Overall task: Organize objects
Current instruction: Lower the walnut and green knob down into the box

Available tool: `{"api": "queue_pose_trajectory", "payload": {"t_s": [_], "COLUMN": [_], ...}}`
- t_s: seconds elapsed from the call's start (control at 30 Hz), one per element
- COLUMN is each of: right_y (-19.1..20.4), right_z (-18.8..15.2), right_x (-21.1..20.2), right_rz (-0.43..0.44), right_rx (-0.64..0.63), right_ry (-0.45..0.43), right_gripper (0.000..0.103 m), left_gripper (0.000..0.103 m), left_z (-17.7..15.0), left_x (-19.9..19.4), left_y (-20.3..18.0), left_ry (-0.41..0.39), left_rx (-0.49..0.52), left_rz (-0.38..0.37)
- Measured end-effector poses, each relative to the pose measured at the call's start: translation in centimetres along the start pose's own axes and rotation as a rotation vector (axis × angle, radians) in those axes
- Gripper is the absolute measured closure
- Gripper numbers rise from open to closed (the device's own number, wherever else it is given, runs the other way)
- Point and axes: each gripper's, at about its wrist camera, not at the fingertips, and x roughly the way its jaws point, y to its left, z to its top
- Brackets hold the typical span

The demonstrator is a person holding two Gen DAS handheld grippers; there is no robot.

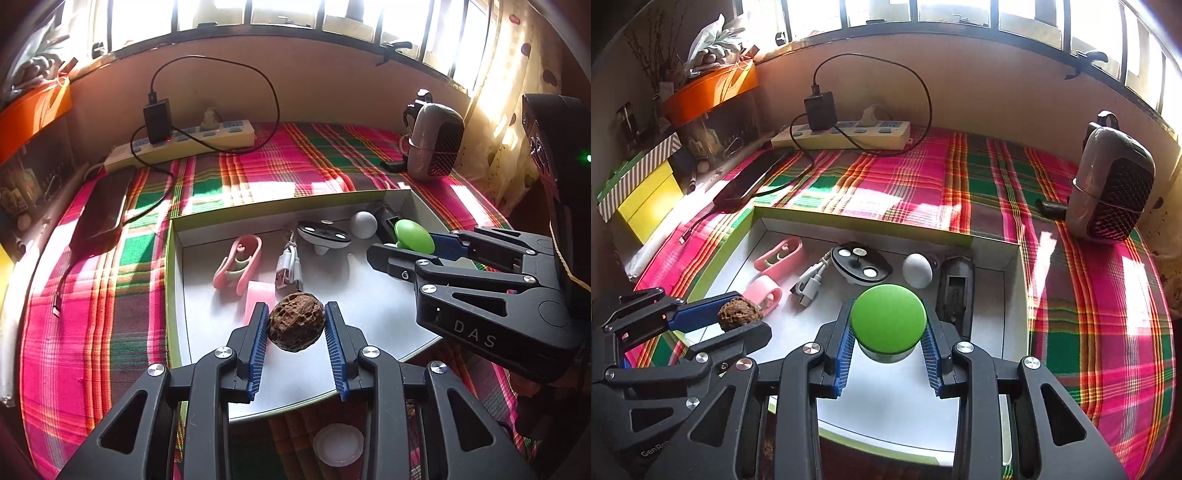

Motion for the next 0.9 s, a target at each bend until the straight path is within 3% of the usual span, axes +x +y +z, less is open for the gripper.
{"api": "queue_pose_trajectory", "payload": {"t_s": [0.27, 0.9], "right_y": [-0.3, 0.4], "right_z": [0.2, 0.4], "right_x": [0.8, 1.6], "right_rz": [0.001, 0.034], "right_rx": [0.006, -0.022], "right_ry": [0.008, 0.016], "right_gripper": [0.068, 0.068], "left_gripper": [0.075, 0.075], "left_z": [0.5, 0.0], "left_x": [0.1, 2.0], "left_y": [-0.5, 0.0], "left_ry": [-0.012, 0.037], "left_rx": [0.014, 0.014], "left_rz": [-0.021, 0.009]}}
